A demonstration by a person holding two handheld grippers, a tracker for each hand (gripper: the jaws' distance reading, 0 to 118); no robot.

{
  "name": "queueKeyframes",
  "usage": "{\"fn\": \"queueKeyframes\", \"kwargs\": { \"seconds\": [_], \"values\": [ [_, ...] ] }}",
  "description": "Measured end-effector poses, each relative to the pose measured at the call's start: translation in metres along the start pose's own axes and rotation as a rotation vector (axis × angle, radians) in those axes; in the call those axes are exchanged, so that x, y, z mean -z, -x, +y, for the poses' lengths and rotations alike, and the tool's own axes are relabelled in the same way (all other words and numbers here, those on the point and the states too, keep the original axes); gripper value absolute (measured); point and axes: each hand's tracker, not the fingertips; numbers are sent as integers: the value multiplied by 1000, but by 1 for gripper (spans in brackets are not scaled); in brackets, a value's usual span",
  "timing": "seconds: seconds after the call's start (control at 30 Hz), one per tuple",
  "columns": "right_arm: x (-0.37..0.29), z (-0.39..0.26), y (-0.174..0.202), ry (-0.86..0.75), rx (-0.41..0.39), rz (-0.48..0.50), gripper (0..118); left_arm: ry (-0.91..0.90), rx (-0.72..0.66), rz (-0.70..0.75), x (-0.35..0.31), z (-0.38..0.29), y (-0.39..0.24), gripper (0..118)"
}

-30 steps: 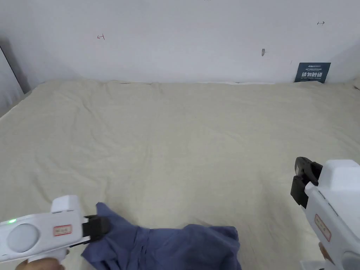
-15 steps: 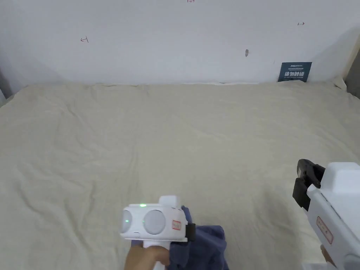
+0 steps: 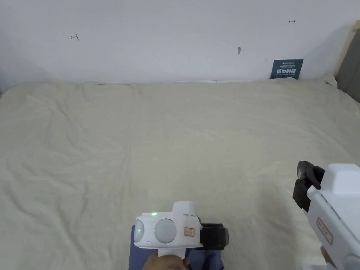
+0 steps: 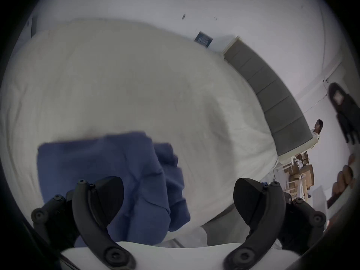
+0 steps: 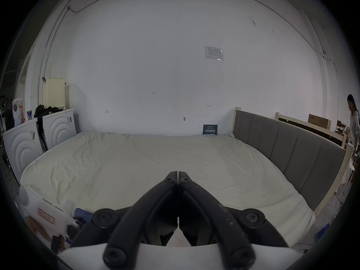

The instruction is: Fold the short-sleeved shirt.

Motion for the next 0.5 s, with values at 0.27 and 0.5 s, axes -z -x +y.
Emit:
{"fn": "queueKeyframes", "kwargs": {
  "seconds": [0.27, 0.5],
  "values": [
    [0, 5, 7, -13, -2, 21, 2, -270, 162, 175, -54, -8, 6, 80],
    [1, 4, 9, -9, -1, 30, 2, -323, 182, 245, -41, -31, 33, 0]
  ]
}}
